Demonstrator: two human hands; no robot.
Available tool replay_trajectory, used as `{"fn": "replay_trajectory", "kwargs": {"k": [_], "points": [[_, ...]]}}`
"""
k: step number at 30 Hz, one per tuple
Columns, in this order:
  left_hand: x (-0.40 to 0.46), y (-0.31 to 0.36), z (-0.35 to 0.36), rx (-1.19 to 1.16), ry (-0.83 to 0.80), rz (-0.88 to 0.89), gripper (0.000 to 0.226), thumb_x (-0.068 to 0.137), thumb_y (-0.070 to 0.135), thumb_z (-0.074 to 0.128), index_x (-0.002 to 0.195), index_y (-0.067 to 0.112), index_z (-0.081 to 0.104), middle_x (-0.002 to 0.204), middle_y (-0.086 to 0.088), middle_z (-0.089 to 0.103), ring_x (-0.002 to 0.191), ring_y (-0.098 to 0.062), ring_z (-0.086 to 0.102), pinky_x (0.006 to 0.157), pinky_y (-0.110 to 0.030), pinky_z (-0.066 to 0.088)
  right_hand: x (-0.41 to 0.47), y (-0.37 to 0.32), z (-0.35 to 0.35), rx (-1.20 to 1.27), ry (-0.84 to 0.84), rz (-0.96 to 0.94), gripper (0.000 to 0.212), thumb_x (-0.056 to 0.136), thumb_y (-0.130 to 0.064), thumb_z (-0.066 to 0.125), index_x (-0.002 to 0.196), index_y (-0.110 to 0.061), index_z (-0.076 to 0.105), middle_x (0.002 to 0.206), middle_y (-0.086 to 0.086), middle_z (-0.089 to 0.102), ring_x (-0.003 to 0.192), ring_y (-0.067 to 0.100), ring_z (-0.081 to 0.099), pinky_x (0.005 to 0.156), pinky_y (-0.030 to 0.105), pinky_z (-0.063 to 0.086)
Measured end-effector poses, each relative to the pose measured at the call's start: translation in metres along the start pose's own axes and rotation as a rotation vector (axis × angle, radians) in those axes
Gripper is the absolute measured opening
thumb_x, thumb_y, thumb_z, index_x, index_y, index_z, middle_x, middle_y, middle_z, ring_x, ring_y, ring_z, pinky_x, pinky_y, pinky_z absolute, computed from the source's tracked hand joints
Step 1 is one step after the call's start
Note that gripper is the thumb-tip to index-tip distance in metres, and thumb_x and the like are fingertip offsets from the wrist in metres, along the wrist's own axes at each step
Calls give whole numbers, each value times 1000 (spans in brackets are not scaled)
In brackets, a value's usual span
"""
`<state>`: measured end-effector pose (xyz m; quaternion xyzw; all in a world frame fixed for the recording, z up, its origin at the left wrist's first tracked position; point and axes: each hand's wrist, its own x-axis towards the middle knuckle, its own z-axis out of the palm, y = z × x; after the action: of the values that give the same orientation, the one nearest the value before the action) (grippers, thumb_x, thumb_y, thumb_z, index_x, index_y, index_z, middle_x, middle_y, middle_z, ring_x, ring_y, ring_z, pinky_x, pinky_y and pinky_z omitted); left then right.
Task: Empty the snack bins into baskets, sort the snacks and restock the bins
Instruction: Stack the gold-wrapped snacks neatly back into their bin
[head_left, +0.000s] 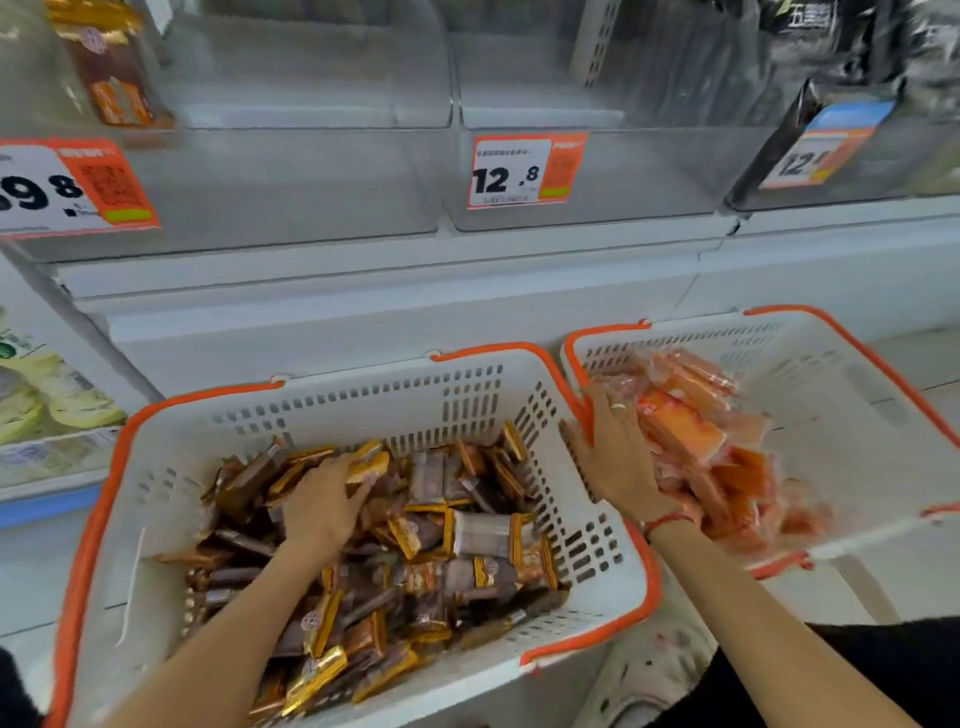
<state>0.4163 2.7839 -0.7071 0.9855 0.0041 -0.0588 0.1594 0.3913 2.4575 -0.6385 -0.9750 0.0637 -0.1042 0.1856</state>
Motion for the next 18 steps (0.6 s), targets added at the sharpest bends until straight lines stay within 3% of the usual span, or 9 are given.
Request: {"fn": "replay_trajectory", "kwargs": {"k": [2, 4, 6, 9, 13, 16, 18], "points": [[2, 15, -9, -1, 121, 111, 35, 96, 31, 57, 128, 19, 57, 125, -5, 63, 114, -26, 58, 83, -39, 51, 12, 2, 1, 16, 36, 16, 44, 98, -23, 50, 137, -2, 43, 133, 22, 51, 123, 38, 45, 100, 46, 40], [10, 43, -19, -67, 150, 272, 31, 96, 19, 55, 126, 19, 58, 127, -3, 60, 117, -26, 55, 85, -40, 50, 27, 5, 2, 44, 33, 82, 39, 101, -26, 44, 130, -1, 45, 123, 24, 56, 114, 40, 53, 86, 43, 45], [20, 83, -26, -139, 112, 477, 40, 94, 6, 51, 133, 17, 54, 136, -3, 54, 126, -24, 48, 96, -41, 47, 34, 9, 5, 69, -90, 128, 40, 103, -33, 39, 131, -5, 43, 112, 21, 60, 102, 39, 59, 71, 37, 44], [36, 143, -26, -65, 53, 680, 62, 93, 2, 46, 150, 21, 32, 158, -3, 28, 145, -24, 25, 116, -43, 26, 33, 18, 8, 24, -139, 103, 42, 104, -35, 34, 141, -14, 36, 109, 16, 62, 97, 36, 61, 71, 41, 50], [52, 185, -14, 225, -67, 747, 78, 96, 7, 46, 155, 29, 0, 164, 2, -2, 150, -21, -4, 121, -42, 2, 34, 29, -3, -110, -164, -49, 44, 104, -35, 33, 143, -15, 35, 107, 12, 64, 93, 29, 64, 69, 35, 50], [65, 188, -15, 311, -99, 771, 78, 96, 10, 47, 155, 33, 0, 164, 2, -1, 150, -23, -5, 122, -45, 1, 38, 45, -11, -157, -195, -84, 45, 103, -34, 34, 143, -13, 35, 101, 12, 65, 87, 31, 65, 64, 36, 50], [74, 187, -19, 322, -81, 796, 77, 94, 8, 49, 154, 35, 8, 163, 1, 4, 150, -24, -3, 121, -46, 3, 42, 62, -18, -181, -216, -54, 44, 102, -31, 38, 143, -15, 35, 109, 14, 65, 95, 34, 64, 69, 42, 53]]}}
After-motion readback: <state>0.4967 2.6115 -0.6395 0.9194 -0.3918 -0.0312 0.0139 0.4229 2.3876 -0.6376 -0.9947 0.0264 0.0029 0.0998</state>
